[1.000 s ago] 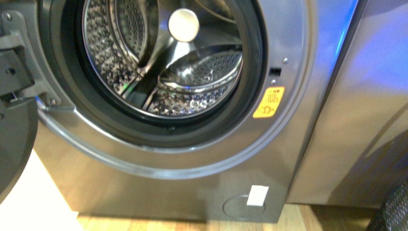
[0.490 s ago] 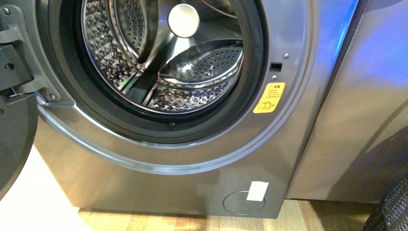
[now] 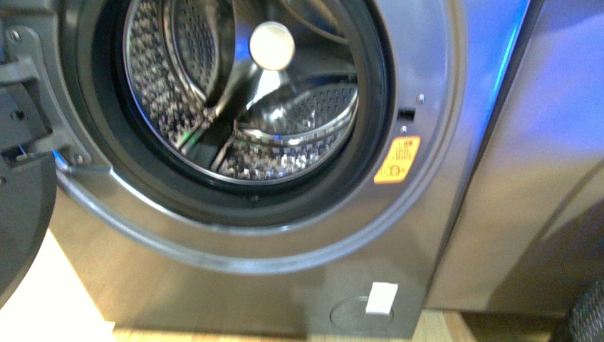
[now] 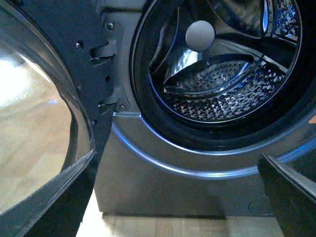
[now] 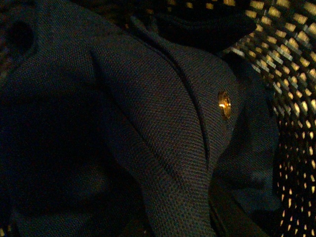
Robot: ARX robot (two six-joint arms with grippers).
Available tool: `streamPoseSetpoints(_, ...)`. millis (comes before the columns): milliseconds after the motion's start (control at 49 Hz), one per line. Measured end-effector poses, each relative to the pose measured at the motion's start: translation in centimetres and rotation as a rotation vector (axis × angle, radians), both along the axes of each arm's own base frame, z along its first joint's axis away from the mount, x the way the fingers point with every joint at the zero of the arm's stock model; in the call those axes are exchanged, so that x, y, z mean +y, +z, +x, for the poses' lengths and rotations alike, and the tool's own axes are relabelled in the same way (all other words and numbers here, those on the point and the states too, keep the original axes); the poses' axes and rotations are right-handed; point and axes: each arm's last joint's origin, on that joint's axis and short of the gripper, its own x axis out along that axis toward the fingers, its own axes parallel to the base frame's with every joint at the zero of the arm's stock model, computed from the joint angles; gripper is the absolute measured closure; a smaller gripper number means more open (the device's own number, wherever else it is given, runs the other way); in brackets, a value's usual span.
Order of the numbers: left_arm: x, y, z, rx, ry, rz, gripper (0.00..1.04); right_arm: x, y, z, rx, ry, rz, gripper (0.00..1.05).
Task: Put clothes into washing machine
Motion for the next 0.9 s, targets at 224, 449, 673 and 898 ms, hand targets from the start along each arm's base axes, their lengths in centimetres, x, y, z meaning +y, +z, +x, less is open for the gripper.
streamPoseSetpoints(224,0.0,0.0,0.0,0.000,0.000,0.000,0.07,1.2,4.9,-0.2,-0.102,0.023,-0.009,0.96)
streamPoseSetpoints(449,0.0,0.0,0.0,0.000,0.000,0.000,0.07,3.4,13.7,-1.0,-0.290,0.097,-0.061,0.96)
streamPoseSetpoints(673,0.0,0.0,0.0,0.000,0.000,0.000,0.07,4.8,23.3,-1.3,-0.488,0.177,-0.126,0.96)
streamPoseSetpoints(898,0.0,0.0,0.0,0.000,0.000,0.000,0.07,6.5,33.9,-0.7,-0.704,0.293,-0.226,0.96)
